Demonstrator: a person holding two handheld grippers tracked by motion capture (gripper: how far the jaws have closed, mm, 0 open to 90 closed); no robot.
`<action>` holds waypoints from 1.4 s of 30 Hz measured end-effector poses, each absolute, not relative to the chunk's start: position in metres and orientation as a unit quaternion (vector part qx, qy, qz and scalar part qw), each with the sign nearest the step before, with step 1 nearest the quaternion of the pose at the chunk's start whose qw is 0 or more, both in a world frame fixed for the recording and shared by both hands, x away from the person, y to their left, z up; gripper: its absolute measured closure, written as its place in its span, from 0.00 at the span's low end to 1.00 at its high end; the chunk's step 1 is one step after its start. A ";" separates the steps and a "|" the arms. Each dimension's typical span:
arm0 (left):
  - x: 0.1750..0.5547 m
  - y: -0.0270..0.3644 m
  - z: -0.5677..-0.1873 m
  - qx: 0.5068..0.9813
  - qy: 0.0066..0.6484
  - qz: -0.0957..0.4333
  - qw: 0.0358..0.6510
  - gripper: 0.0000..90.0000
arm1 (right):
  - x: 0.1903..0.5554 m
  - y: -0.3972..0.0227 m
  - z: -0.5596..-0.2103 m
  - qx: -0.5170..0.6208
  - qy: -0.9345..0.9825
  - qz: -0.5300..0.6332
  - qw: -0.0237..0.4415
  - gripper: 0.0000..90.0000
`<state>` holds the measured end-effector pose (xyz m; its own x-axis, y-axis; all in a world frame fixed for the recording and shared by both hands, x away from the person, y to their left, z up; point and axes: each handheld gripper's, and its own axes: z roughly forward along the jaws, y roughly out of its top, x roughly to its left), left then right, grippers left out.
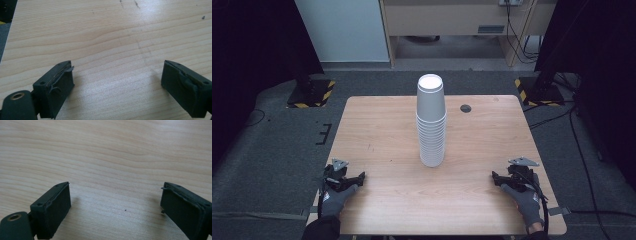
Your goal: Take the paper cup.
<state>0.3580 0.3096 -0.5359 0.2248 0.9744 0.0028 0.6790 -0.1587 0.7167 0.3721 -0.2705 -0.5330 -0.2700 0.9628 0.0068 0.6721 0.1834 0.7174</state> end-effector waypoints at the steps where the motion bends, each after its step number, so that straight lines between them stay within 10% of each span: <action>1: 0.358 0.310 -0.536 0.721 0.573 0.243 0.304 0.11 | 0.371 -0.271 -0.531 0.555 0.732 0.318 0.235 0.12; 42: 0.358 0.308 -0.536 0.720 0.578 0.242 0.299 0.07 | 0.351 -0.247 -0.441 0.489 0.674 0.480 0.276 0.14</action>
<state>0.3583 0.3081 -0.5364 0.2145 0.9767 0.0031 0.6868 -0.1531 0.7106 0.3512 -0.2469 -0.4413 -0.3683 0.9245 0.0978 0.3945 0.0602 0.9169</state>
